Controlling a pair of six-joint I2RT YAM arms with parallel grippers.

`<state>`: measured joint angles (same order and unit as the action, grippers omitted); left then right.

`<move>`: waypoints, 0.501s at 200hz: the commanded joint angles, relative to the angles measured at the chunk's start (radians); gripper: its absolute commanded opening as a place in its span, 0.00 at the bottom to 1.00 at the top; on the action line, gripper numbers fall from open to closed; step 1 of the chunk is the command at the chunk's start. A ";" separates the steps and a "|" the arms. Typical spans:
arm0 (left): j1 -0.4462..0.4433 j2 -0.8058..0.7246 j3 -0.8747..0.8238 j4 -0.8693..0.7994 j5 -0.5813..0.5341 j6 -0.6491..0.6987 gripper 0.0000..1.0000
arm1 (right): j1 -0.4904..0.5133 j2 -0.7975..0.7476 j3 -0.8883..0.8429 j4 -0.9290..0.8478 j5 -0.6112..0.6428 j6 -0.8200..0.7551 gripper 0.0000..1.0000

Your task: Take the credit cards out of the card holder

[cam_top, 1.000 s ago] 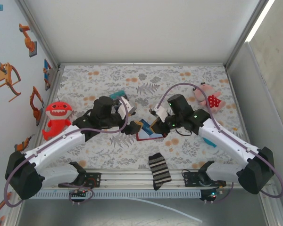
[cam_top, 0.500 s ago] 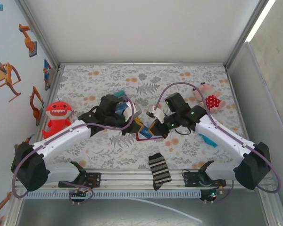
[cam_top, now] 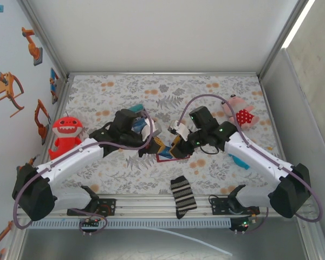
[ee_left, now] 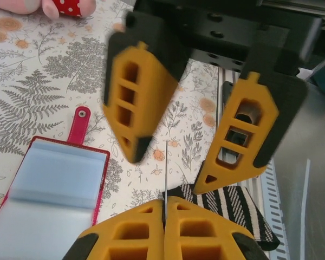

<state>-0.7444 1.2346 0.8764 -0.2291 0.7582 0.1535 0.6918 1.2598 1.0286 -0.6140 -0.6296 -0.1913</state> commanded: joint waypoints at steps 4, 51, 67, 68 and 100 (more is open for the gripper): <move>0.021 -0.076 -0.049 0.074 -0.003 -0.060 0.00 | 0.000 -0.063 -0.034 0.131 0.095 0.080 0.69; 0.080 -0.254 -0.228 0.326 -0.052 -0.218 0.00 | -0.032 -0.142 -0.118 0.298 0.020 0.159 0.69; 0.100 -0.312 -0.299 0.447 -0.086 -0.283 0.00 | -0.032 -0.132 -0.137 0.350 -0.050 0.178 0.69; 0.101 -0.316 -0.302 0.453 -0.086 -0.287 0.00 | -0.032 -0.131 -0.138 0.354 -0.052 0.180 0.69; 0.123 -0.380 -0.370 0.612 -0.093 -0.400 0.00 | -0.032 -0.094 -0.178 0.519 -0.111 0.253 0.69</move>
<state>-0.6334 0.8970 0.5350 0.1753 0.6769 -0.1169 0.6624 1.1435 0.8803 -0.2665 -0.6559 -0.0135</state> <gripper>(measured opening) 0.051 0.688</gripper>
